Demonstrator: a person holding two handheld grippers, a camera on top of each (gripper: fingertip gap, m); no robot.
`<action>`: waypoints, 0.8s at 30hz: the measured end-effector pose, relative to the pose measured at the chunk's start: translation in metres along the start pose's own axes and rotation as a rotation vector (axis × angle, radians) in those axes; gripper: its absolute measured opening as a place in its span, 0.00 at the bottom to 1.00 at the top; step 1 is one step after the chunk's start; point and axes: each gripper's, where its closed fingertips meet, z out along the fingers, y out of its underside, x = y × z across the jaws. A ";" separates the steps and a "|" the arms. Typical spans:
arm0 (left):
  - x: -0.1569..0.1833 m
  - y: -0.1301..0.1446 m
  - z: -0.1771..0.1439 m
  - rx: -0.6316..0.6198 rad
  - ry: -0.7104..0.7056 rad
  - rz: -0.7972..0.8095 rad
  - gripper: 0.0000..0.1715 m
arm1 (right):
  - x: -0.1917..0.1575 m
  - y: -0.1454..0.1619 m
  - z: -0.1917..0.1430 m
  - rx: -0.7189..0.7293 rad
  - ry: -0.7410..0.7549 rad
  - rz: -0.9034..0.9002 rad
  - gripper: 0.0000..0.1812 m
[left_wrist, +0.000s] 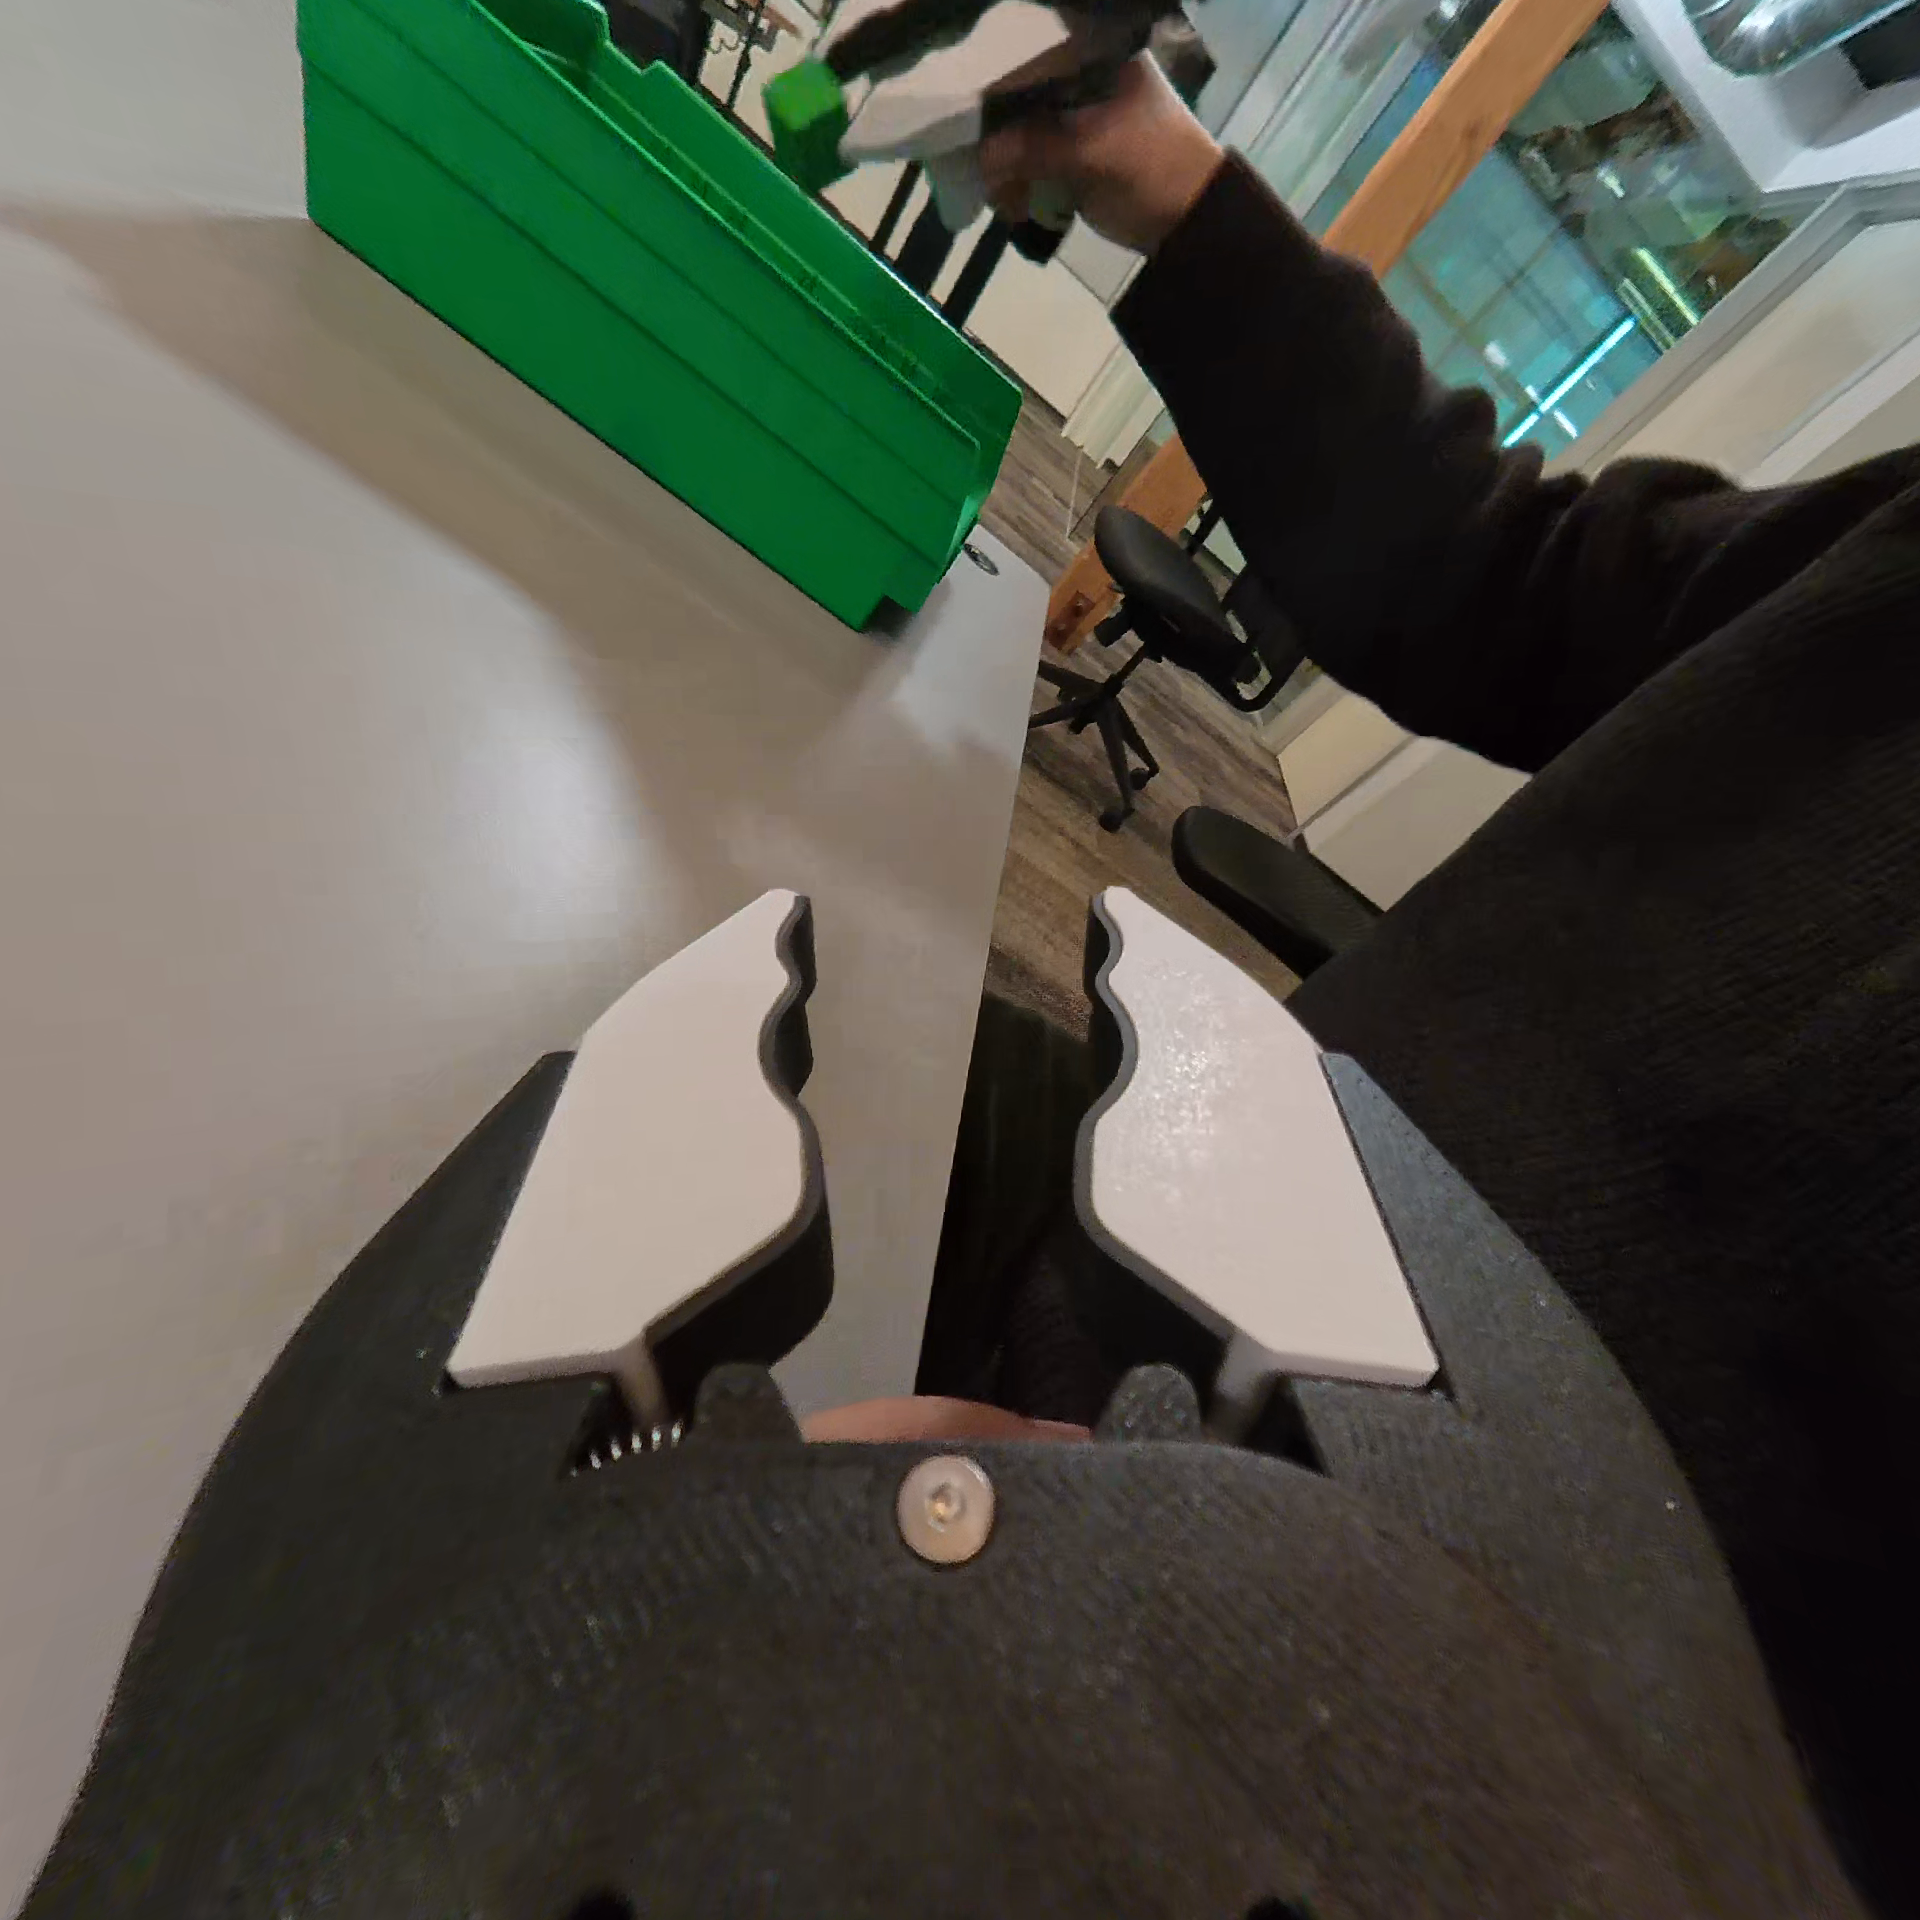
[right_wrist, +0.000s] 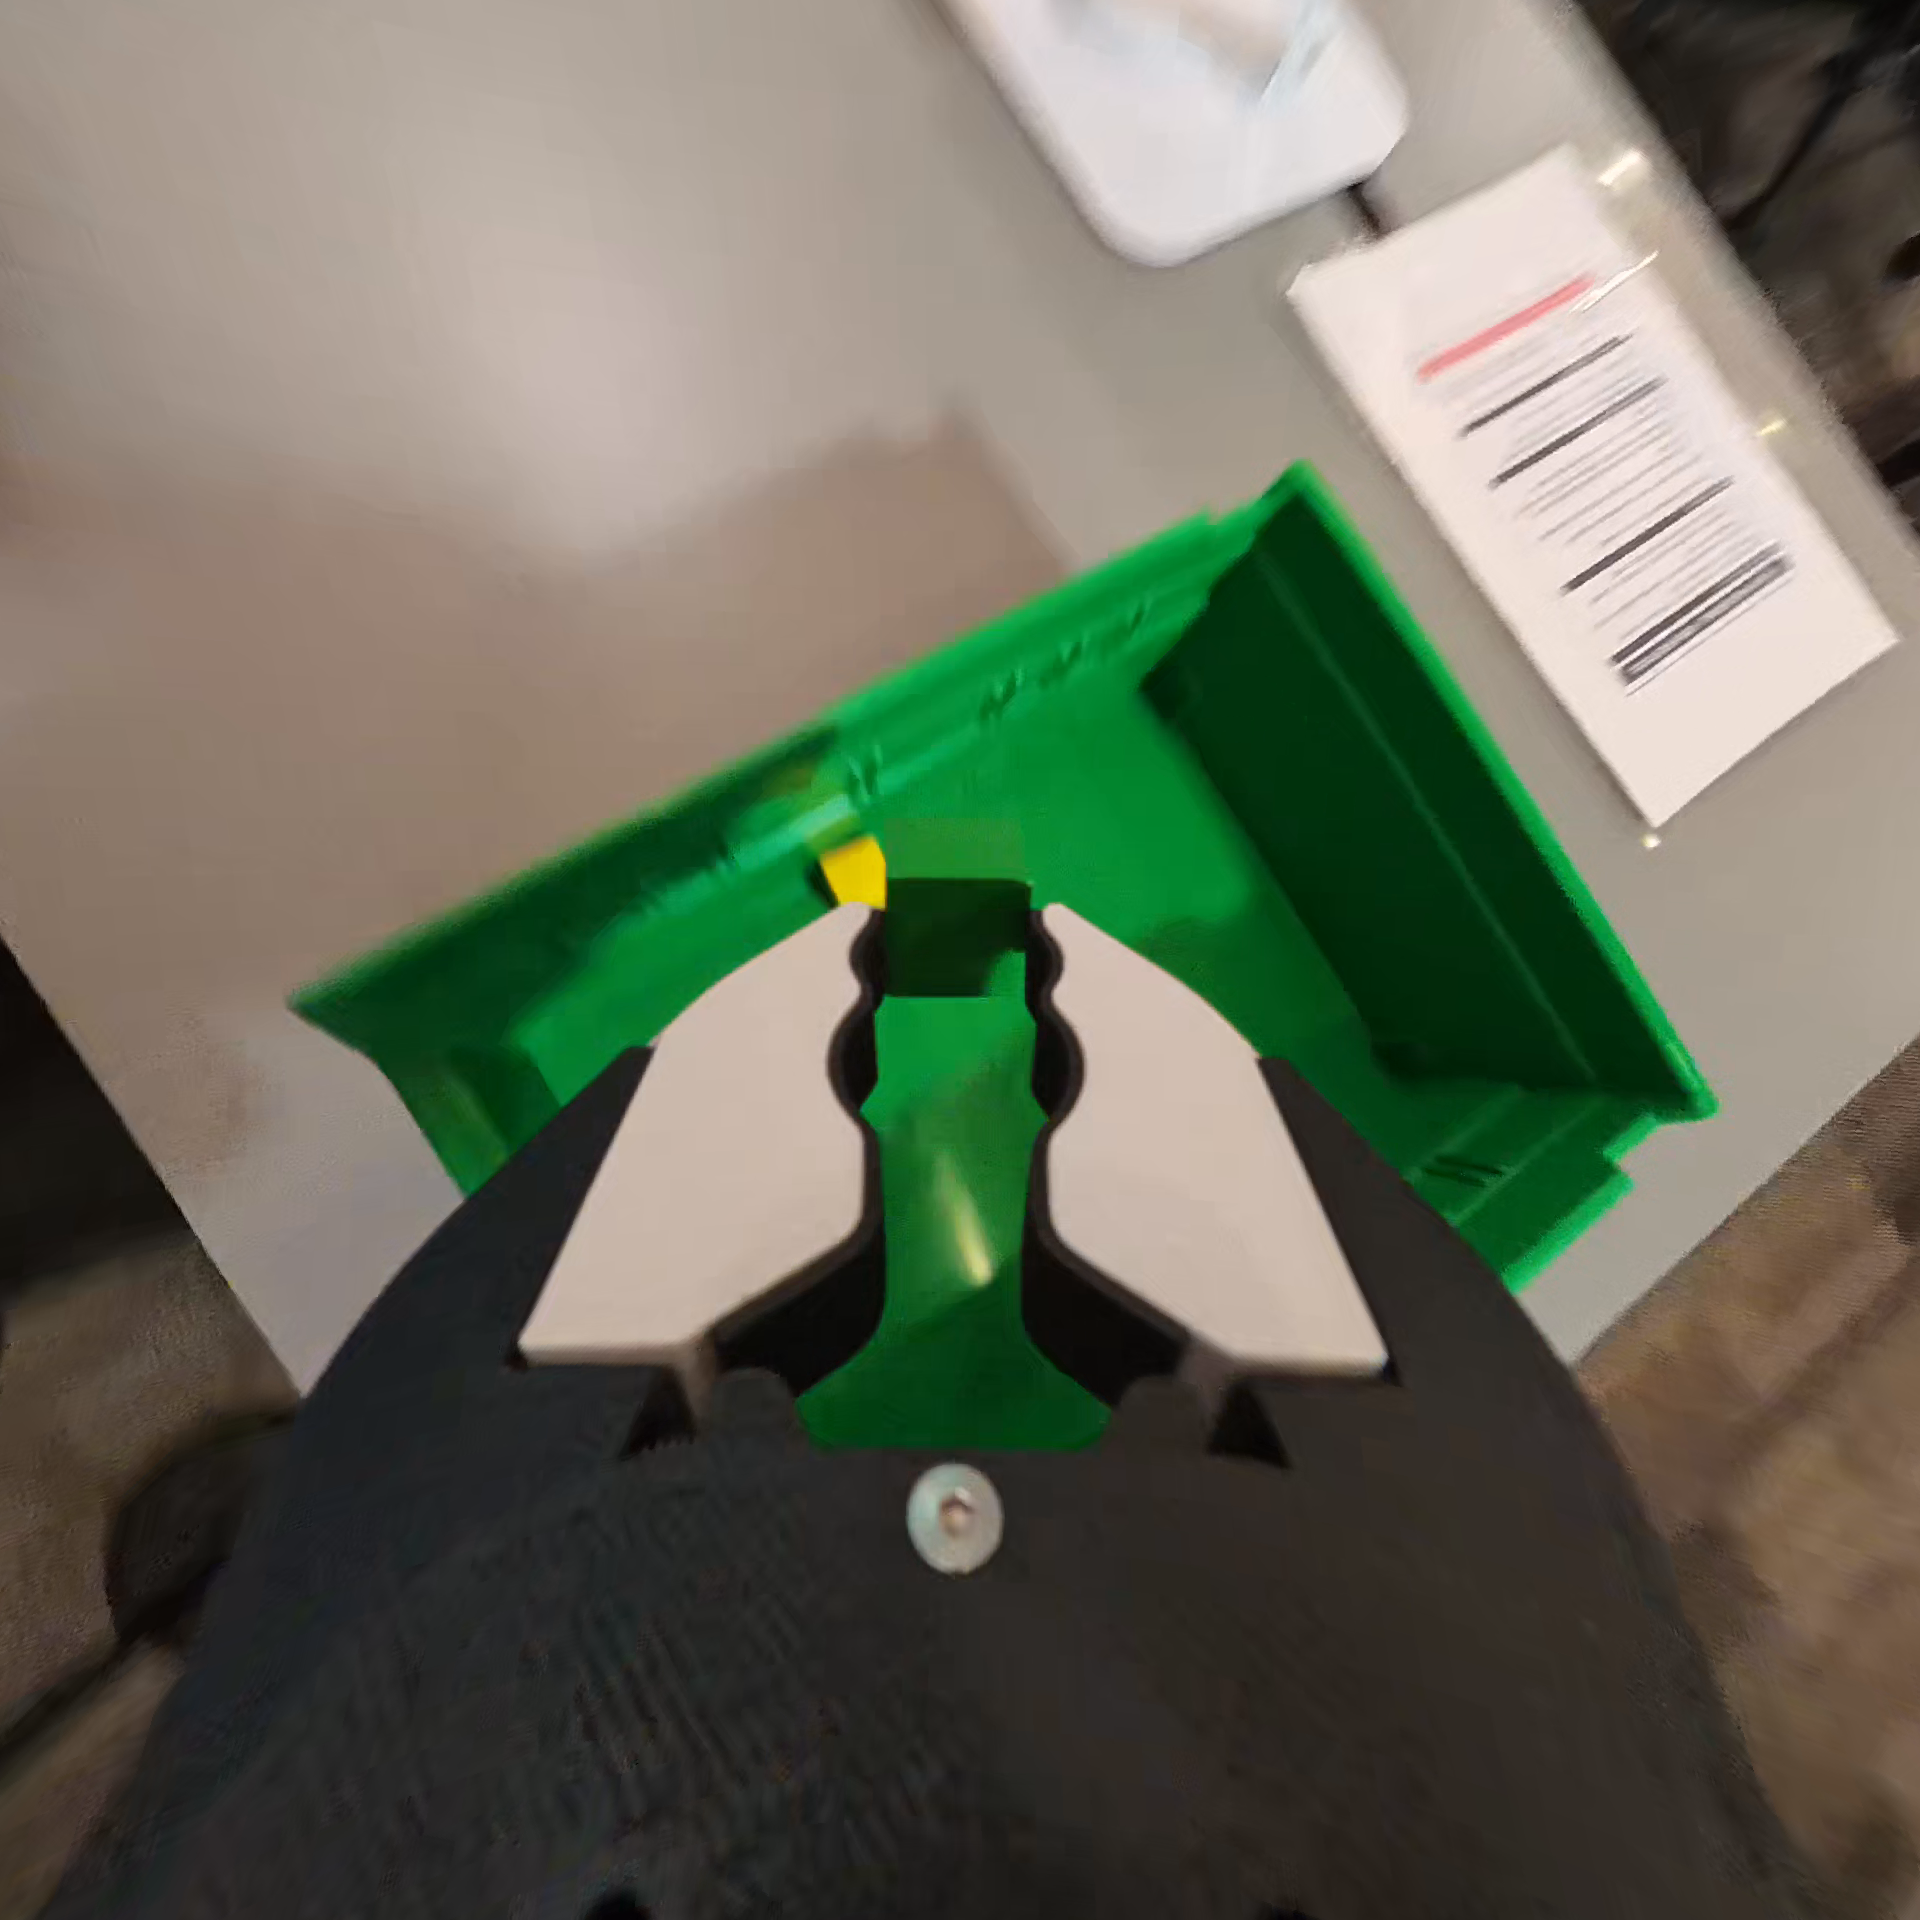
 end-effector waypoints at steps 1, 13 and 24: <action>0.002 -0.002 0.002 0.007 0.000 -0.004 0.30 | 0.007 0.015 0.009 -0.096 -0.016 -0.063 0.14; 0.016 -0.023 0.004 0.159 -0.018 -0.098 0.29 | -0.013 0.074 0.079 -0.519 -0.280 -0.444 0.15; 0.011 -0.017 0.010 0.165 -0.013 -0.154 0.28 | -0.019 0.080 0.089 -0.517 -0.313 -0.436 0.15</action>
